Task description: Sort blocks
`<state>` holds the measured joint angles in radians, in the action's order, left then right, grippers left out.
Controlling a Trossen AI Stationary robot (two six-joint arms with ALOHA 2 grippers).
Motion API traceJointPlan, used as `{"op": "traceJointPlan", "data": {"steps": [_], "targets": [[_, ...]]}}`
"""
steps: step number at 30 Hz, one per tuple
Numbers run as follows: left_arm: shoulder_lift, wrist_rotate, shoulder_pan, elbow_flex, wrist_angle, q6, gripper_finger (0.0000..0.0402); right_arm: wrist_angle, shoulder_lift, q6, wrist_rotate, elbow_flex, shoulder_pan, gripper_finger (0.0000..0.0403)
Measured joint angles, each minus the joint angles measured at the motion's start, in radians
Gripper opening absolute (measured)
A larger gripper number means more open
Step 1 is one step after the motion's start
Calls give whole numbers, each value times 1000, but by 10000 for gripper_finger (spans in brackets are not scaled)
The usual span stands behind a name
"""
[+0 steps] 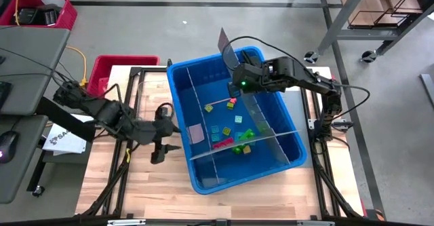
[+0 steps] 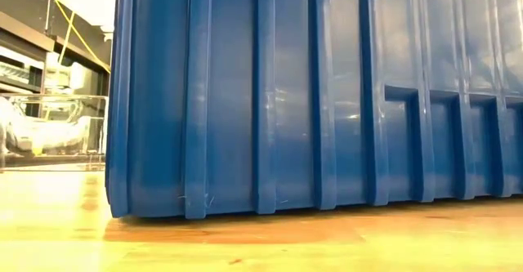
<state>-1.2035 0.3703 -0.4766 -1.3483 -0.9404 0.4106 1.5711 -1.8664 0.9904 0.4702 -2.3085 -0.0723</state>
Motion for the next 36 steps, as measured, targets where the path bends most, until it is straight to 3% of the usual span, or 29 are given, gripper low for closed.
{"op": "traceJointPlan", "data": {"steps": [2,11,16,24,36], "targets": [[-17,41,-17,11,10,73,273,0,0,-4,-1,0,0,0],[-111,19,-169,14,40,235,273,0,0,-31,-12,0,-12,0],[-143,144,-223,14,63,323,273,0,0,-49,-16,0,-20,0],[-185,289,-210,14,78,339,273,0,0,-49,-27,0,-35,0],[-210,292,-156,14,172,276,269,-1,-1,-44,-34,0,-39,0]]}}
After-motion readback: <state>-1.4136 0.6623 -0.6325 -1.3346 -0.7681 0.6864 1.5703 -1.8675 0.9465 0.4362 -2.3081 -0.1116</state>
